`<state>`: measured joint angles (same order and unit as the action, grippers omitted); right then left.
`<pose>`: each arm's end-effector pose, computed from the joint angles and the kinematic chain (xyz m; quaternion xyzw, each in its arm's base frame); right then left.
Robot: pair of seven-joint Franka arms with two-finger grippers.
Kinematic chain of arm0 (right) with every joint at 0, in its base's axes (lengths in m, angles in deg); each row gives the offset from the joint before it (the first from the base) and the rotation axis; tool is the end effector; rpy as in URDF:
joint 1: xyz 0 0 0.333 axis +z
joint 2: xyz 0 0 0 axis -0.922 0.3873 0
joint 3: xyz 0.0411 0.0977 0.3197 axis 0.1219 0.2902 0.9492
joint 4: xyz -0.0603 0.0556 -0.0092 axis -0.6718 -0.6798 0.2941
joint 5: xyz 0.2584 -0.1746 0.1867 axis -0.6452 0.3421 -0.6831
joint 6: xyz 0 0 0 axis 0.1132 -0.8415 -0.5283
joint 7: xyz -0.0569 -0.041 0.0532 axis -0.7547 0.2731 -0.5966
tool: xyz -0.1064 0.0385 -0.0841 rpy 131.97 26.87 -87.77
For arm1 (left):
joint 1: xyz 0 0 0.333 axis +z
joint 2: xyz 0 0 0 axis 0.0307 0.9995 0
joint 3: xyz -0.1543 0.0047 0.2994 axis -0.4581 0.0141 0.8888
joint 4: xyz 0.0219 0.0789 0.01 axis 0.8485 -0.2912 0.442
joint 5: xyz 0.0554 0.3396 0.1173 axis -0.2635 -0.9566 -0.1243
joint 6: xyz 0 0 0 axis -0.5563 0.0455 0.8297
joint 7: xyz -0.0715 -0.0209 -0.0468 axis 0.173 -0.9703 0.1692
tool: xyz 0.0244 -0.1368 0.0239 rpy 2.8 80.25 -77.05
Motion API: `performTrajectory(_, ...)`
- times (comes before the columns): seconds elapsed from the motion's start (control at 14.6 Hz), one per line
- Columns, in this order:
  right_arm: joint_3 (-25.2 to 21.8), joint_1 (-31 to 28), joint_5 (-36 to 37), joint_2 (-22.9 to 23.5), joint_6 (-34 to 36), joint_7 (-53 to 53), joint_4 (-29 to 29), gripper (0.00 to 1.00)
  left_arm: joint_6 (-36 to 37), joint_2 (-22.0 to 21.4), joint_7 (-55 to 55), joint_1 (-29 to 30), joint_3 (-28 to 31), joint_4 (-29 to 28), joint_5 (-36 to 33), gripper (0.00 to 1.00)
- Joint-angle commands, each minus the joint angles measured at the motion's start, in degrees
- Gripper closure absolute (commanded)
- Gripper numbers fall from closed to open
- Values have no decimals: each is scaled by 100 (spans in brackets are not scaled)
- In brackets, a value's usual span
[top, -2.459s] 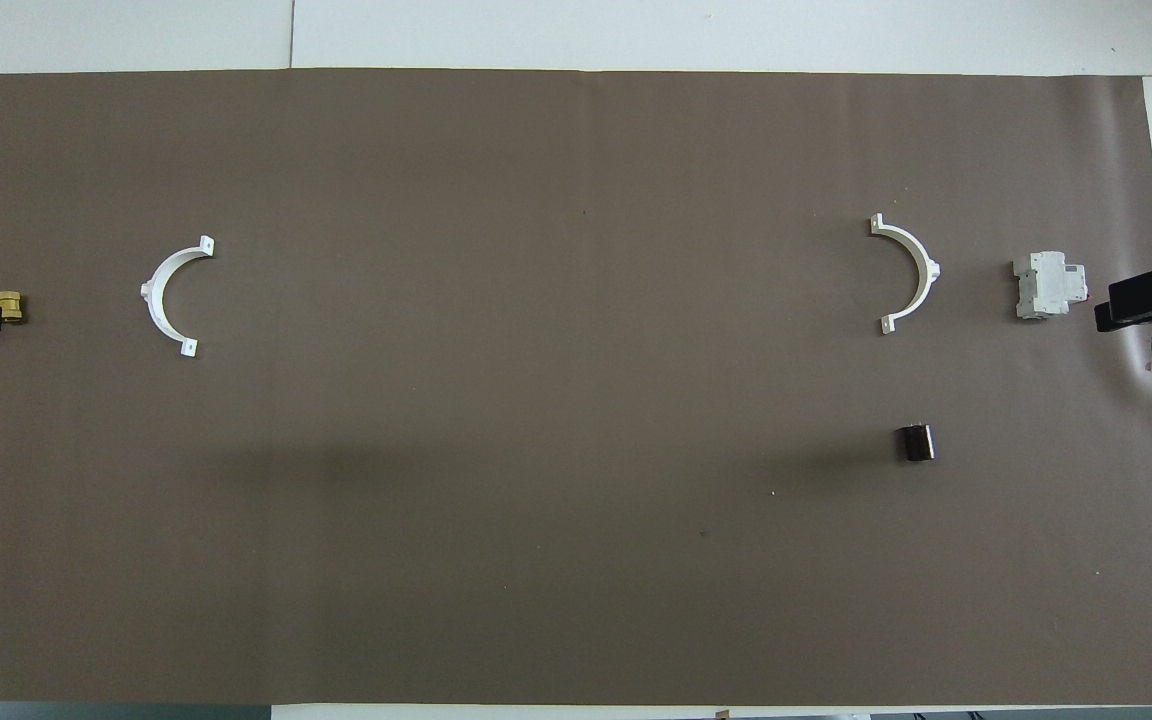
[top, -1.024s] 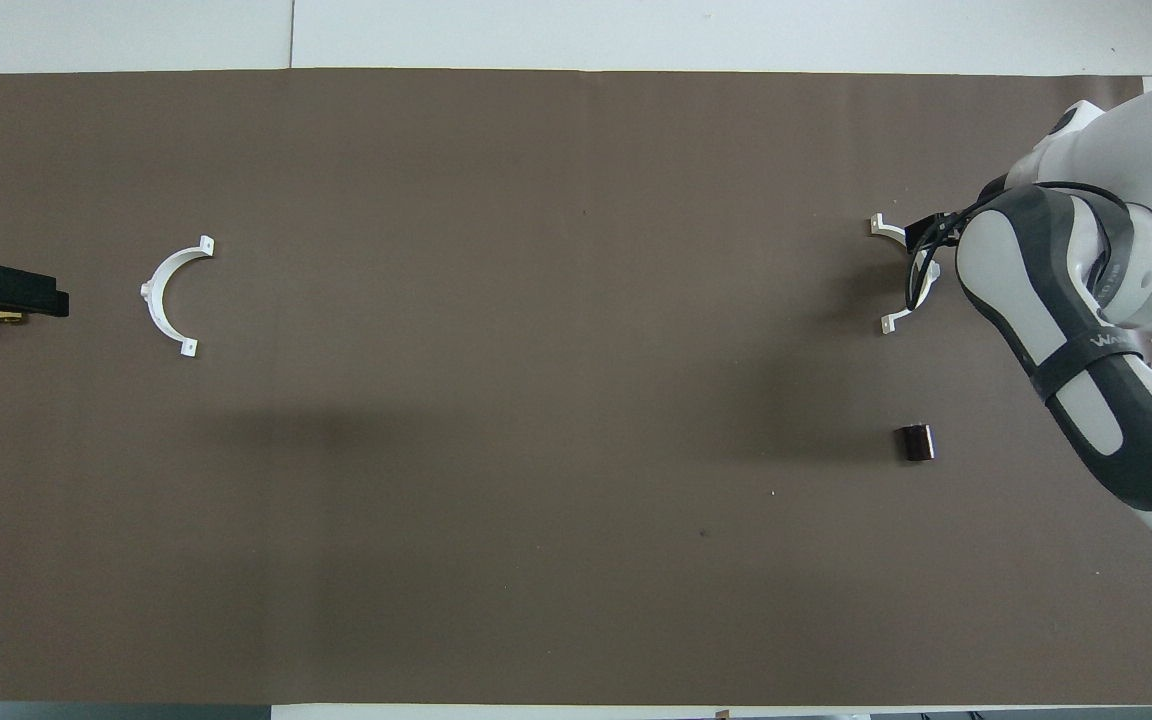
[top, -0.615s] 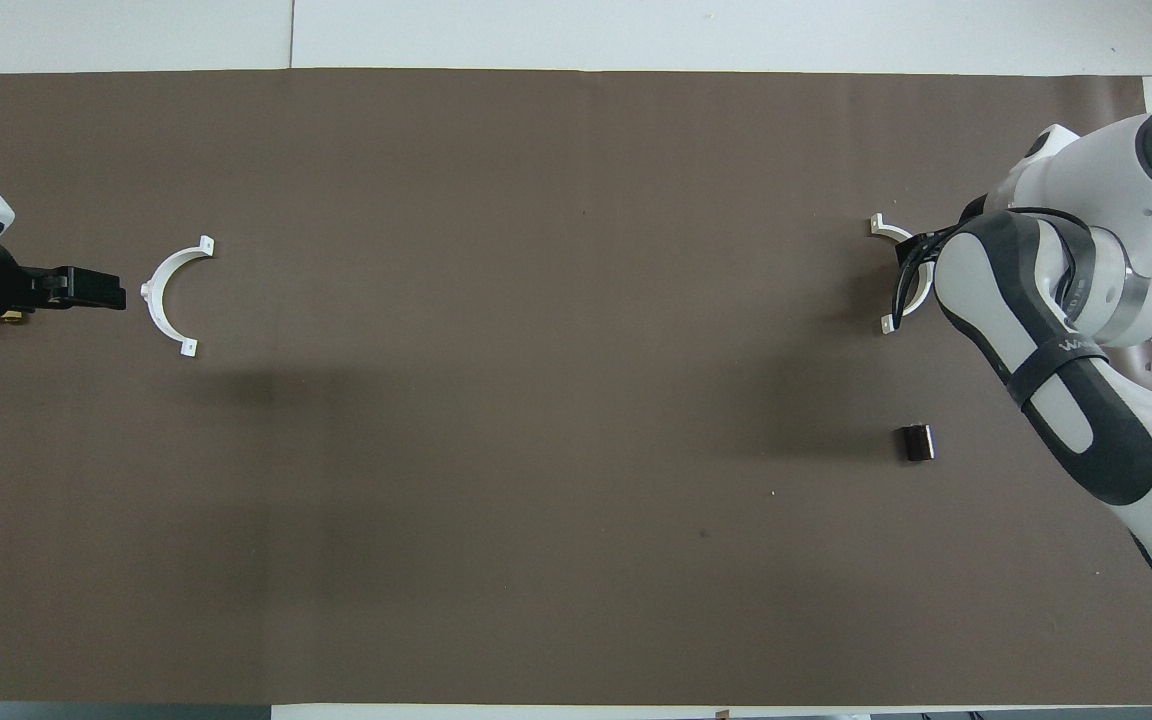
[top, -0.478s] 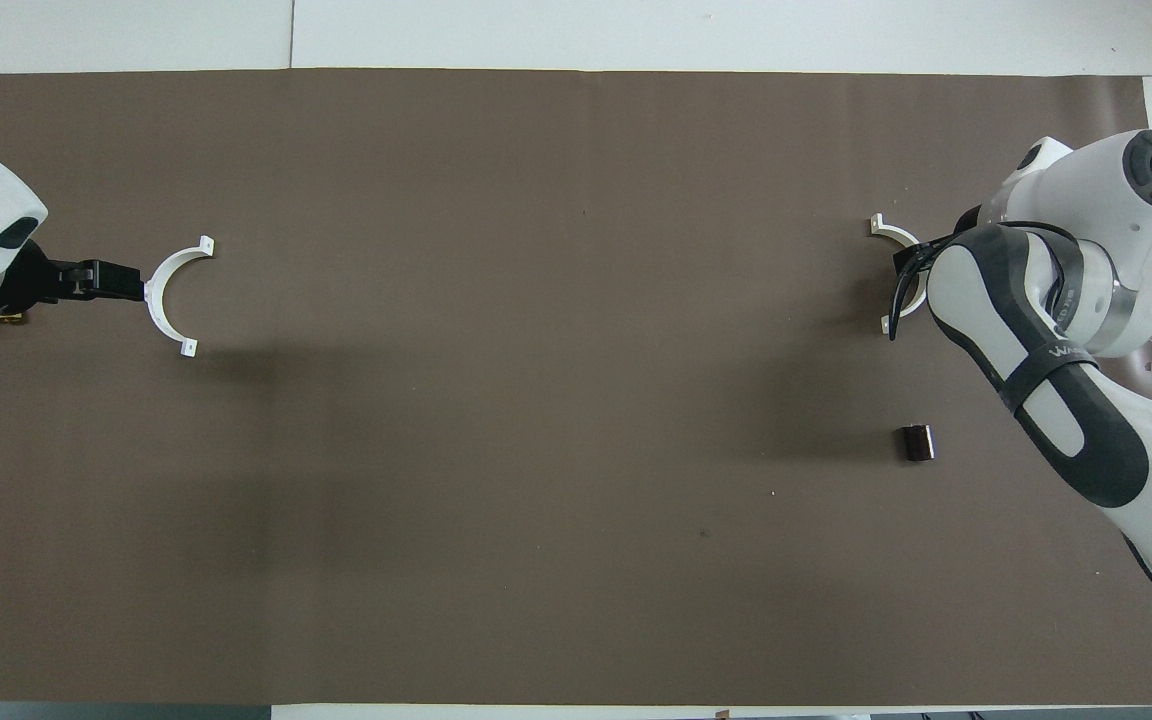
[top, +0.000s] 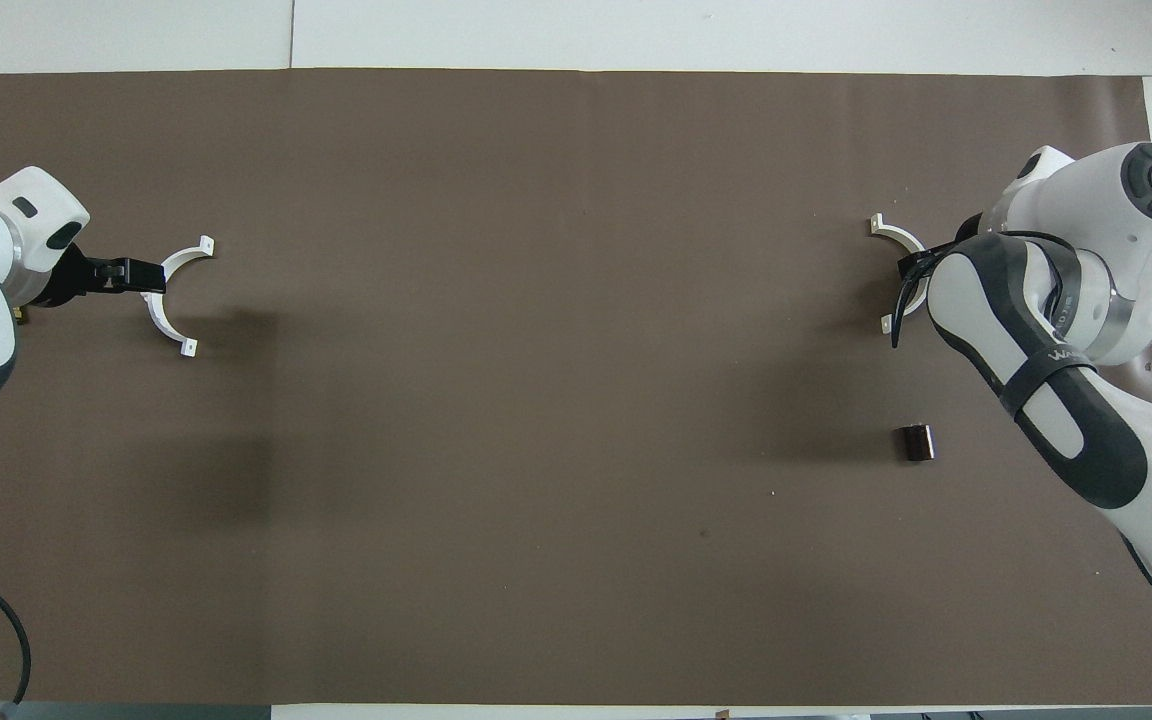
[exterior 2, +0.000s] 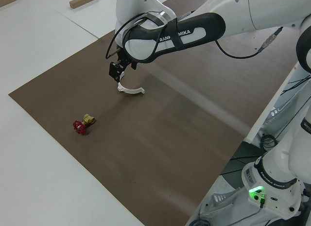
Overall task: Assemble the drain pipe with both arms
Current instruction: 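Lift both clamp halves and carry them toward each other mid-table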
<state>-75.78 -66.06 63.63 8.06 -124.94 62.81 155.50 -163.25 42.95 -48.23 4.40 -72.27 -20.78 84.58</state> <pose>0.6393 -0.0512 0.2948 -0.9946 -0.0978 -0.0319 0.0092 0.6059 0.0507 0.3621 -0.9978 0.0333 -0.0567 0.0034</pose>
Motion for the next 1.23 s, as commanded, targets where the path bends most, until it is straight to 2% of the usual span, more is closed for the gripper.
performTrajectory(0.0,31,-54,-119,-127,-78,-212,169,41,-532,330,114,26,-8,-50,-86,0)
performTrajectory(0.14,31,-45,-119,-127,-60,-203,169,48,-587,436,123,53,-8,-50,-86,0)
performTrajectory(0.27,31,-45,-119,-127,-60,-195,169,65,-622,498,166,79,-8,-58,-86,1)
performTrajectory(0.41,31,-37,-137,-118,-60,-177,152,78,-622,516,272,88,-8,-58,-86,8)
performTrajectory(0.48,31,-19,-137,-118,-34,-177,126,83,-622,516,272,88,-8,-58,-86,16)
performTrajectory(0.55,31,-10,-137,-118,1,-177,99,85,-630,516,272,88,-8,-58,-86,34)
performTrajectory(0.68,40,33,-180,-136,395,-133,-180,85,-639,516,272,97,-8,-58,-86,93)
performTrajectory(0.75,49,95,-189,-127,797,-2,-530,85,-639,516,263,97,-8,-58,-86,100)
performTrajectory(0.96,40,796,-75,-92,1959,1295,-1481,85,-630,507,237,97,-8,-58,-77,100)
performTrajectory(1.16,40,1639,-84,-66,2015,2561,-1659,85,-622,507,228,97,-8,-58,-77,100)
